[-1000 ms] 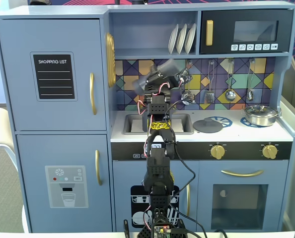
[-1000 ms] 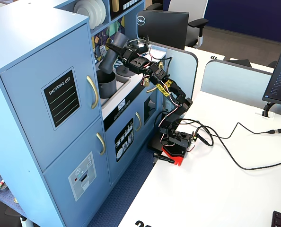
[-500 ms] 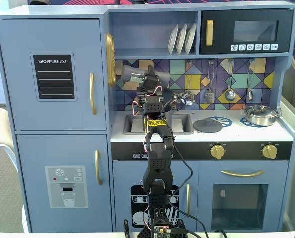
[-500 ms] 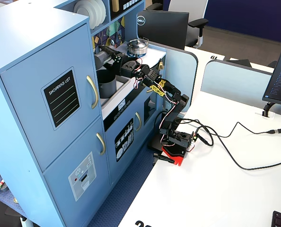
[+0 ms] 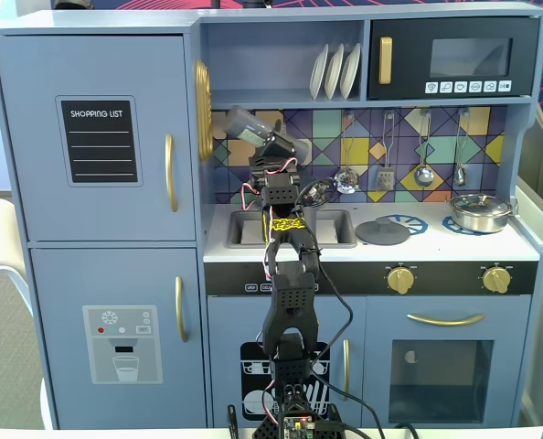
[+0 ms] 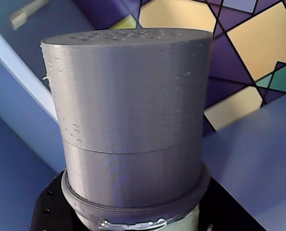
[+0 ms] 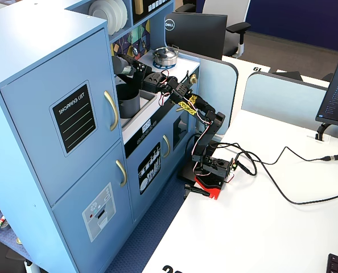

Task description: Put salt in the gray recipient

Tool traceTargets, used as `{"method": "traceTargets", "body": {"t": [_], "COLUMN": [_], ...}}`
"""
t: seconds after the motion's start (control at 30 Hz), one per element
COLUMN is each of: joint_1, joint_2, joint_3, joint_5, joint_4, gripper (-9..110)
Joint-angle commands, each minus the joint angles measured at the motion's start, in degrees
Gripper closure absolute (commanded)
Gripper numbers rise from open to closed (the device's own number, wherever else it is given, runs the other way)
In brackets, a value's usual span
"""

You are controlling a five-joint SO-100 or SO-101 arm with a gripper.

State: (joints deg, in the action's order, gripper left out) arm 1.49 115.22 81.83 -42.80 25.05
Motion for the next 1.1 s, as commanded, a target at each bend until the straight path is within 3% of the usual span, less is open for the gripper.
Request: {"method": "traceTargets", "body": {"t": [0.0, 0.33, 0.7, 1.07], "joint_1": [-0.2, -0.6, 2.6, -4.4], "joint_2": [1.3, 5.4, -3.6, 3.1], "joint_3": [-1.2, 6.2, -7.6, 5.2], "joint_5": [-3.1, -6.4, -7.5, -6.7], "joint_4": [0.4, 3.1, 1.9, 3.0], "gripper": [101, 101, 101, 101]}}
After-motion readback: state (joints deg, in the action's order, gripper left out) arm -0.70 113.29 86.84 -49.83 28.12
